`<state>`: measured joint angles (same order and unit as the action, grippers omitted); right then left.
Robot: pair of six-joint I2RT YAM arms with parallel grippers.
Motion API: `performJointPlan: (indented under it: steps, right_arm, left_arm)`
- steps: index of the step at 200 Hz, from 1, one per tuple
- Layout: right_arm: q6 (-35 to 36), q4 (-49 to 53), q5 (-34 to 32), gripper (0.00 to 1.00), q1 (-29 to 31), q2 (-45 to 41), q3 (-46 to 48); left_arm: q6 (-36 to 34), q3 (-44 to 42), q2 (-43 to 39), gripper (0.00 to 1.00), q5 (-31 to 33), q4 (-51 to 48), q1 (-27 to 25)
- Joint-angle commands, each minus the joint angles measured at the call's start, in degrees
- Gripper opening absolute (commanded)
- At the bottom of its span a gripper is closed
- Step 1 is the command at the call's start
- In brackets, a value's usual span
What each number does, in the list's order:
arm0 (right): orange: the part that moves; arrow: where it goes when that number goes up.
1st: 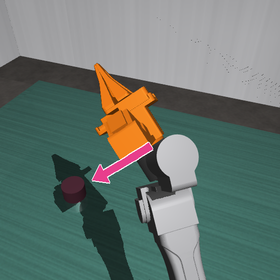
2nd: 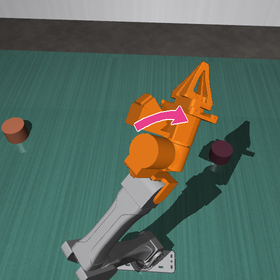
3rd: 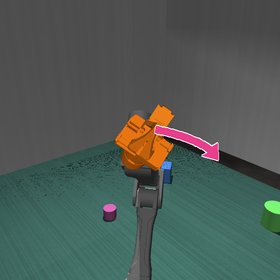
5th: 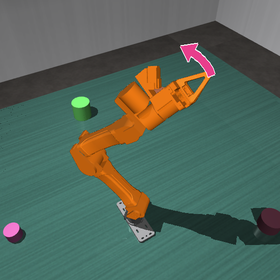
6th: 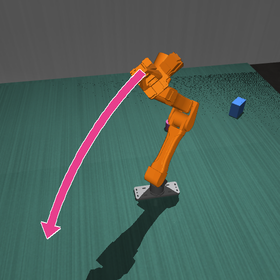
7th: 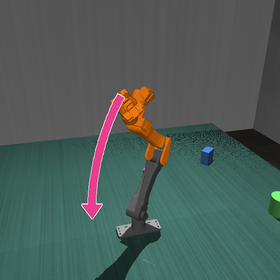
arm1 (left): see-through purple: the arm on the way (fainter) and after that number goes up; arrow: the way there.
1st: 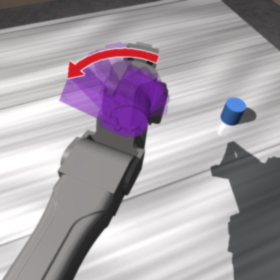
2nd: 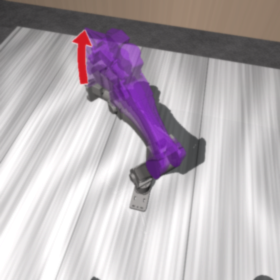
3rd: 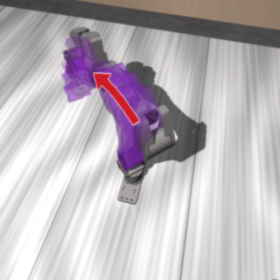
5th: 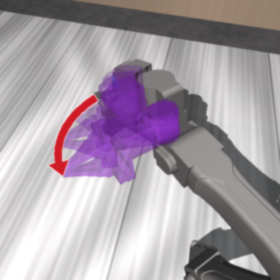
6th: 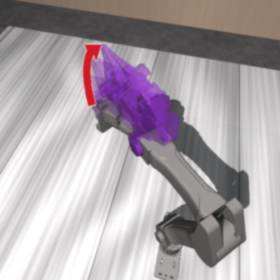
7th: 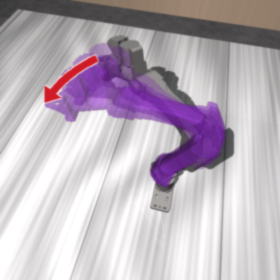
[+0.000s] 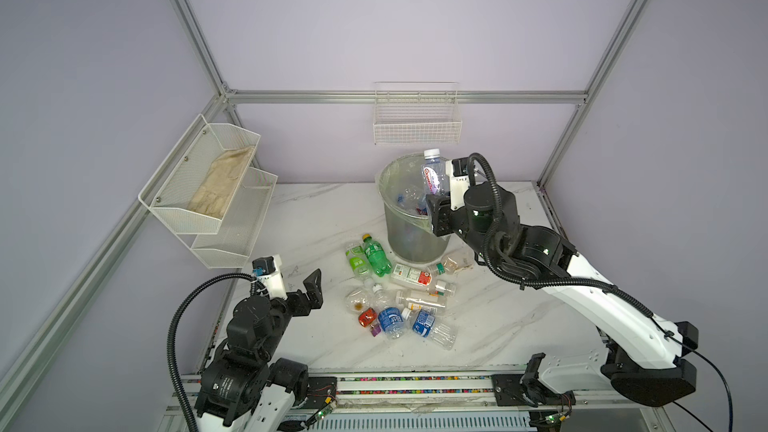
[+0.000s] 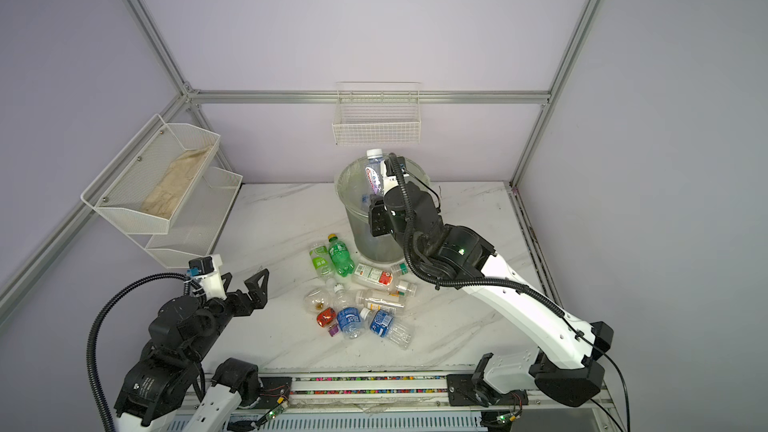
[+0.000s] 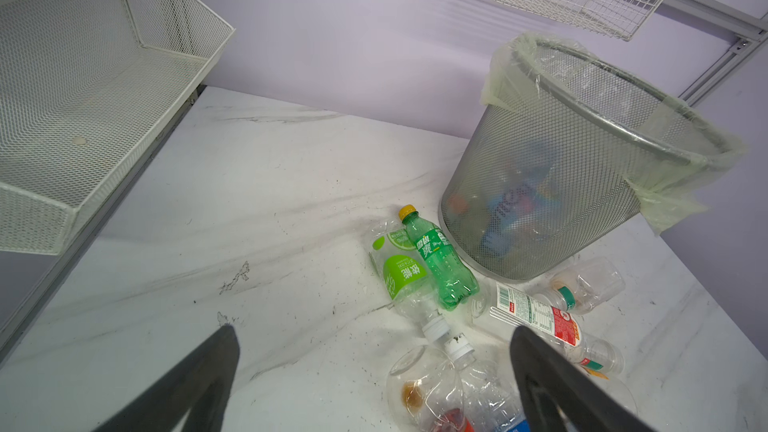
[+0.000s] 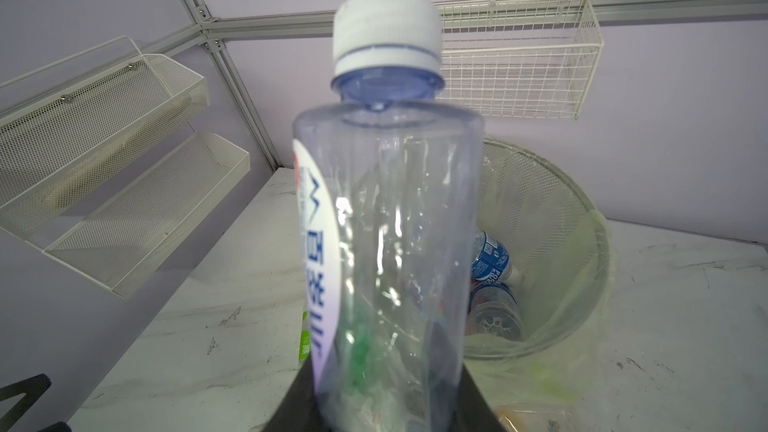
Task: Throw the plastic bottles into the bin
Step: 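Hold the purple-label bottle over the bin and open the right gripper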
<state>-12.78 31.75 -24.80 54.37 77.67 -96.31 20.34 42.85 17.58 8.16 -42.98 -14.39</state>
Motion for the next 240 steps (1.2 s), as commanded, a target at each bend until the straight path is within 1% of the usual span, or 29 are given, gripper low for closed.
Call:
performJointPlan:
  steps: [1, 26, 47, 59, 89, 98, 102, 106, 110, 111, 113, 119, 122, 143, 153, 171, 240]
  right_arm:
    - [2.0, -1.1, 2.8, 0.31, -0.9, 2.3, -3.8]
    - [3.1, -1.1, 3.9, 0.31, -1.9, 5.5, -7.6]
    - [4.0, -1.1, 6.2, 0.31, -4.3, 8.6, -10.8]
    - [4.3, -1.2, 8.1, 0.31, -6.6, 10.6, -12.7]
    - [4.0, -1.7, 16.1, 0.31, -14.2, 16.9, -16.1]
    - [3.7, -1.4, 18.5, 0.32, -16.3, 19.2, -16.9]
    - [3.3, -0.9, 19.8, 0.36, -17.0, 20.2, -17.3]
    - [2.6, -0.3, 20.7, 0.47, -17.5, 21.2, -17.8]
    - [2.3, 0.3, 21.3, 0.66, -18.0, 22.0, -18.3]
    - [2.2, 0.5, 21.4, 0.73, -18.0, 22.1, -18.5]
    - [2.1, 0.7, 21.5, 0.81, -18.1, 22.5, -18.6]
    - [1.6, 1.4, 20.9, 0.95, -18.2, 22.8, -18.8]
    - [1.5, 1.5, 20.6, 0.97, -18.2, 22.7, -18.6]
    - [0.7, -2.8, 20.8, 0.97, -18.2, 18.1, -13.3]
    - [1.4, -4.0, 20.2, 0.97, -18.2, 16.0, -11.5]
    - [0.8, -3.1, 19.5, 0.97, -18.1, 14.5, -11.1]
    - [0.6, -4.2, 21.2, 0.97, -18.1, 8.5, -5.7]
  left_arm:
    - [-1.0, -2.1, 0.3, 1.0, -0.4, 0.9, -0.4]
    - [-1.0, -2.1, 0.0, 1.0, -0.3, 0.9, -0.6]
    - [-1.0, -2.1, 0.0, 1.0, -0.3, 0.8, -0.7]
    - [-1.0, -2.1, 0.0, 1.0, -0.3, 0.8, -0.9]
    - [-1.0, -2.1, -0.2, 1.0, 0.0, 0.7, -1.1]
    - [-1.0, -2.1, -0.1, 1.0, 0.1, 0.7, -1.3]
    - [-1.0, -2.1, -0.2, 1.0, 0.2, 0.8, -1.2]
    - [-1.0, -2.1, -0.2, 1.0, 0.2, 0.8, -1.2]
    - [-1.0, -2.1, -0.1, 1.0, 0.2, 0.7, -1.3]
    - [-0.9, -2.1, -0.2, 1.0, 0.2, 0.8, -1.3]
    - [-0.9, -2.1, -0.2, 1.0, 0.1, 0.7, -1.3]
    - [-1.0, -2.0, -0.3, 1.0, 0.2, 0.6, -1.3]
    - [-0.9, -2.0, -0.3, 1.0, 0.3, 0.6, -1.3]
    - [-1.0, -2.1, -0.7, 1.0, 0.7, 0.5, -1.7]
    - [-1.0, -2.1, -0.7, 1.0, 0.7, 0.5, -1.8]
    - [-1.0, -2.1, -0.2, 1.0, 0.6, 0.6, -1.8]
    - [-0.6, -1.9, 0.4, 1.0, 1.0, 0.3, -2.3]
